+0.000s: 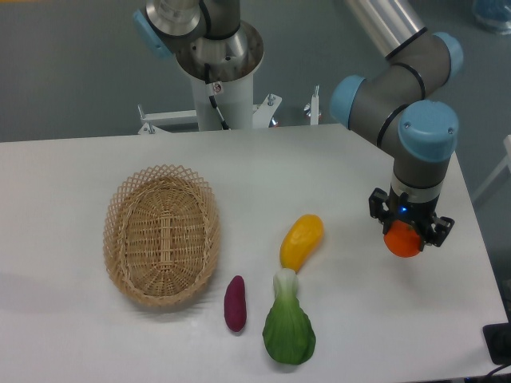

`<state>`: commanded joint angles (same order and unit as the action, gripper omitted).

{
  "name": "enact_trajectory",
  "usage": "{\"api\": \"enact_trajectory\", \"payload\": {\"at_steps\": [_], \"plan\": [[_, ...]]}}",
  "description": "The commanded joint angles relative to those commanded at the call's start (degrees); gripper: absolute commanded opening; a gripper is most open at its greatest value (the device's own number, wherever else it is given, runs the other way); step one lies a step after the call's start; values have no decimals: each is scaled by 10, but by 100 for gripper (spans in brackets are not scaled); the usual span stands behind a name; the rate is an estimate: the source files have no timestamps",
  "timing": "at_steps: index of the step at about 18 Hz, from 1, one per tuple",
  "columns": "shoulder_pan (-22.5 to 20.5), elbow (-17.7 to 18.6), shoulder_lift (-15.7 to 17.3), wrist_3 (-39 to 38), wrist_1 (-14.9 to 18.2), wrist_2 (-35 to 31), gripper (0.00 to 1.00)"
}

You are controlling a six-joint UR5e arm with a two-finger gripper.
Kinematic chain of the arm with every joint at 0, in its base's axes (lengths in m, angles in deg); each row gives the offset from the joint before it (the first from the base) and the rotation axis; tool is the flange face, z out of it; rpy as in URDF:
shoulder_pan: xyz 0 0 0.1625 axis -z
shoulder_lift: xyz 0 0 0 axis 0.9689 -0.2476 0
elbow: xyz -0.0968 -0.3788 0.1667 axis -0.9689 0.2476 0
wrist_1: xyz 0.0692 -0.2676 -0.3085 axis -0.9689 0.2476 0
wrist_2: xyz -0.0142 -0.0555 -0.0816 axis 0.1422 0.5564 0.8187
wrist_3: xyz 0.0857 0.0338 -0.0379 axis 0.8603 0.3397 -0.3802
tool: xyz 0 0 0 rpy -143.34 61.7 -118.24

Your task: Place the orange in the basket

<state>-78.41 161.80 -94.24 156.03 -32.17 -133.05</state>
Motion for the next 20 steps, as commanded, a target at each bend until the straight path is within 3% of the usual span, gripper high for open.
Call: {"api": "enact_trajectory", "payload": {"at_steps": [11, 15, 20], "plan": [[10, -2, 4, -8, 13, -2, 71], [16, 6, 16, -36, 22, 25, 62], [74, 37, 41, -76, 23, 30, 58]]}}
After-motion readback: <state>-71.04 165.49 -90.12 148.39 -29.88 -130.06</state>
